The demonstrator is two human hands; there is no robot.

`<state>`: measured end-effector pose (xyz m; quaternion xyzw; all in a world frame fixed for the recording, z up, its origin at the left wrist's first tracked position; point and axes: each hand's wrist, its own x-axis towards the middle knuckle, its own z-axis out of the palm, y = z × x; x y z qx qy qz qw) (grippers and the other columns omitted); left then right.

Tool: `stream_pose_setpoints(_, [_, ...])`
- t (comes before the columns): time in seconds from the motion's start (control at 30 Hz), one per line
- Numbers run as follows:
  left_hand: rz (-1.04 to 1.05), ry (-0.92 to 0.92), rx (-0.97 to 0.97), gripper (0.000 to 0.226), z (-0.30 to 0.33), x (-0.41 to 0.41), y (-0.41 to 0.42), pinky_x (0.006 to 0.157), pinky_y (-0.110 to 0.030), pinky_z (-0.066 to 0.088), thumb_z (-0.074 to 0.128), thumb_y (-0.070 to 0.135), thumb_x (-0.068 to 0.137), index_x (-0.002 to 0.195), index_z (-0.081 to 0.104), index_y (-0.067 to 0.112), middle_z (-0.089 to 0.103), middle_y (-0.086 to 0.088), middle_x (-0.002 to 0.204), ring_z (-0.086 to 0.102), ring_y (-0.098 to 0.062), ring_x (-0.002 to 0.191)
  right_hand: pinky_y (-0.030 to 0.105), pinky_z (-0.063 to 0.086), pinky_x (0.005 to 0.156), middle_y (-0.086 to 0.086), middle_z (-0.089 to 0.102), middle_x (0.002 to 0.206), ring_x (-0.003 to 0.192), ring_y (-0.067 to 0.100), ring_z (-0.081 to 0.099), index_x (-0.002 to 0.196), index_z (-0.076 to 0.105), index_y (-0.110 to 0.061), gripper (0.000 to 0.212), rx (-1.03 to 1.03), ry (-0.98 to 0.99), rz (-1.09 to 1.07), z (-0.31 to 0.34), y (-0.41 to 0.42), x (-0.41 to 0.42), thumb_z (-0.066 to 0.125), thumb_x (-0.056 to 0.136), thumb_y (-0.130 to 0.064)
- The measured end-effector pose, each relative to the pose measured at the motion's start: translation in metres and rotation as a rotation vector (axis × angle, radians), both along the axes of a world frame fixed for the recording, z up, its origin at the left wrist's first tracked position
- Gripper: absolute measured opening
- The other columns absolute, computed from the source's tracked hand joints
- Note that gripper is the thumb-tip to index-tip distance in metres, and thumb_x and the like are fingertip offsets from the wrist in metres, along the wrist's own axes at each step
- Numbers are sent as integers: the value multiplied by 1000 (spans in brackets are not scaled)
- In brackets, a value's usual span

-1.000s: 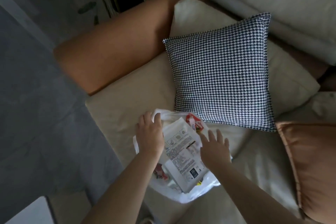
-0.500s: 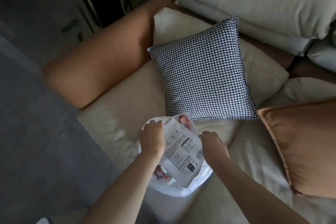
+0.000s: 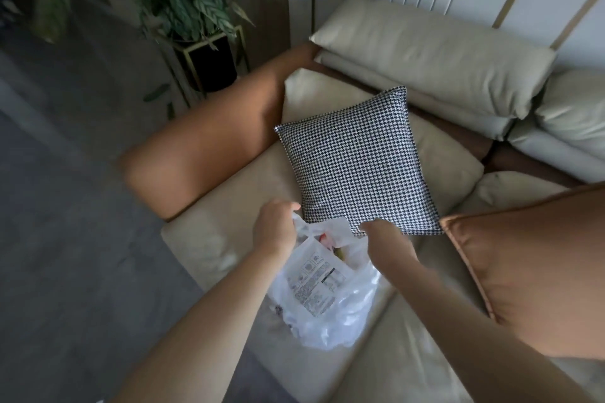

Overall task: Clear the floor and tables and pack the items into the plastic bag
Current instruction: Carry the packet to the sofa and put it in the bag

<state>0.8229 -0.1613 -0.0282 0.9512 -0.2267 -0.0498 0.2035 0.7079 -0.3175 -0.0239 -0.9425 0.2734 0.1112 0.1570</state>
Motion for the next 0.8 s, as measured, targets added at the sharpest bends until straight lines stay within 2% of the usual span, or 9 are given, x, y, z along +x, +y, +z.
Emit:
stream_pose_setpoints(0.13, [16, 6, 46, 41, 9, 5, 8, 94, -31, 46, 41, 2, 92, 120, 66, 20, 62, -7, 120, 56, -24, 114, 36, 52, 88, 3, 59, 122, 105, 22, 60, 121, 57, -18, 45, -2, -10, 11, 7, -1, -2, 45, 86, 8])
stream_pose_setpoints(0.3, [-18, -13, 232, 36, -11, -4, 16, 90, -32, 45, 42, 6, 94, 120, 63, 18, 56, -6, 118, 52, -25, 114, 32, 52, 85, 3, 61, 114, 103, 19, 58, 114, 59, -15, 36, -118, 61, 182, -21, 2, -6, 48, 85, 4])
stream_pose_setpoints(0.5, [-55, 3, 275, 37, -25, -15, 27, 87, -33, 47, 39, 9, 96, 125, 59, 22, 59, -3, 113, 54, -23, 108, 44, 32, 105, 6, 58, 122, 122, 26, 47, 123, 54, -17, 35, -252, 177, 406, -44, 12, -6, 42, 91, -12])
stream_pose_setpoints(0.63, [-64, 30, 212, 38, -19, -26, 43, 95, -34, 46, 42, 15, 96, 131, 55, 20, 55, -2, 126, 50, -22, 119, 47, 23, 111, 3, 58, 123, 126, 25, 44, 122, 53, -17, 33, -246, 181, 502, -39, 27, 3, 41, 91, -14])
stream_pose_setpoints(0.73, [-91, 25, 299, 33, -4, -44, 64, 90, -37, 46, 43, 15, 94, 124, 55, 16, 54, -6, 122, 51, -26, 113, 43, 29, 108, 4, 61, 119, 119, 23, 51, 118, 55, -17, 29, -201, 185, 599, -26, 50, 9, 43, 92, -18])
stream_pose_setpoints(0.8, [-115, 70, 402, 31, 5, -59, 79, 87, -38, 46, 42, 12, 93, 120, 56, 13, 56, -8, 116, 55, -28, 107, 41, 48, 91, 3, 70, 91, 90, 21, 66, 93, 68, -19, 17, -202, 77, 653, -16, 70, 11, 67, 78, -27])
